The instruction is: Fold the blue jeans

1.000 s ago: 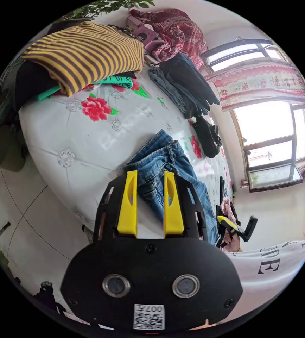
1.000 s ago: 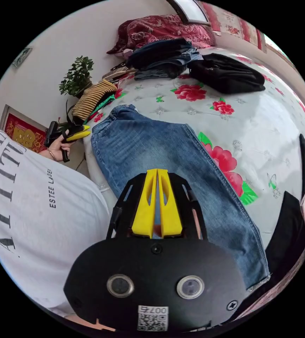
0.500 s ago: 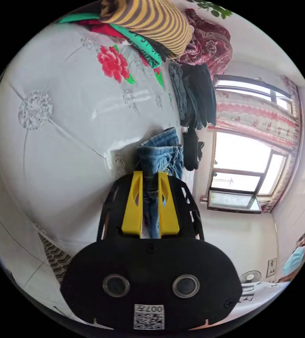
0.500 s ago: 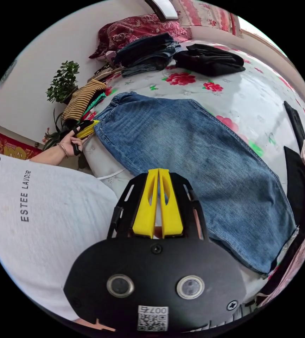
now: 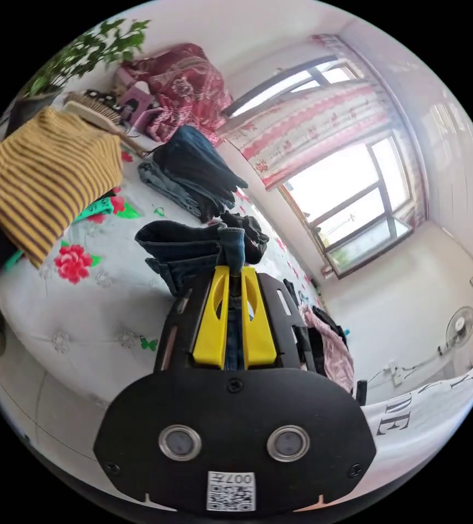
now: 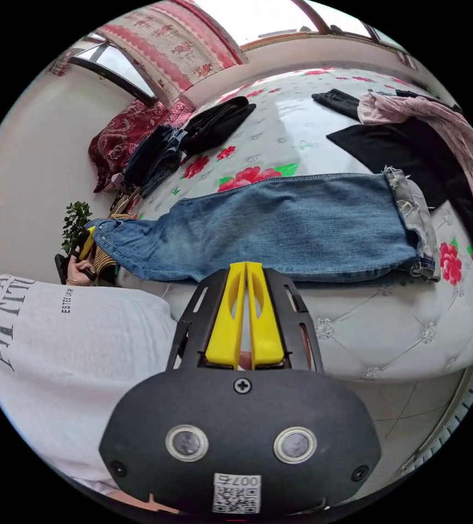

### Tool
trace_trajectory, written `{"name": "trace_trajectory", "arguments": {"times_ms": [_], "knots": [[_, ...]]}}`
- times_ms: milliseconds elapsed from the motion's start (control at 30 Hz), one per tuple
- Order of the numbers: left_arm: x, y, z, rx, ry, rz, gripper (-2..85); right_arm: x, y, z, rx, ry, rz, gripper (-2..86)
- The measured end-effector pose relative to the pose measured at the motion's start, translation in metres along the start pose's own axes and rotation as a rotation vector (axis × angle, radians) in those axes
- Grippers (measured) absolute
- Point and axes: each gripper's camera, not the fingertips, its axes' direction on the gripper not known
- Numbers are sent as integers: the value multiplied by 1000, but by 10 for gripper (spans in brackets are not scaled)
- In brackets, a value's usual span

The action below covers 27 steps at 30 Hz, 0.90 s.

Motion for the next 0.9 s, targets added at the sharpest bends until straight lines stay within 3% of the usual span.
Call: {"name": "trace_trajectory", "arguments": {"times_ms": [67, 200, 300, 367, 433, 500, 567, 667, 767, 833, 900], "knots": [[20, -4, 8, -12, 8, 67, 34, -12, -11, 7, 18, -33, -119, -3], [7, 13, 6, 46, 39, -93, 34, -56, -37, 61, -70, -49, -383, -2], [-8, 27, -4, 74, 8, -213, 35, -79, -36, 142, -310, -122, -544, -2], [-13, 35, -8, 92, 2, -273, 35, -77, -11, 215, -637, -98, -613, -2], [-11, 43, -7, 117, 5, -317, 34, -60, -12, 202, -529, -176, -578, -3], [-2, 45, -3, 119, -8, -314, 34, -39, -14, 200, -603, -209, -495, -3], [12, 45, 5, 113, -14, -287, 34, -16, -6, 169, -490, -188, -468, -3], [70, 33, 30, 45, -28, -92, 35, 33, 7, 121, -338, -243, -305, -3], [170, 26, 84, -101, 3, 255, 36, 91, 33, 67, -153, -268, -113, -2], [257, 45, 143, -244, 52, 553, 39, 125, 52, 37, -61, -240, -12, -1], [305, 72, 198, -384, 130, 692, 42, 155, 71, 10, 29, -196, 79, 2]]}}
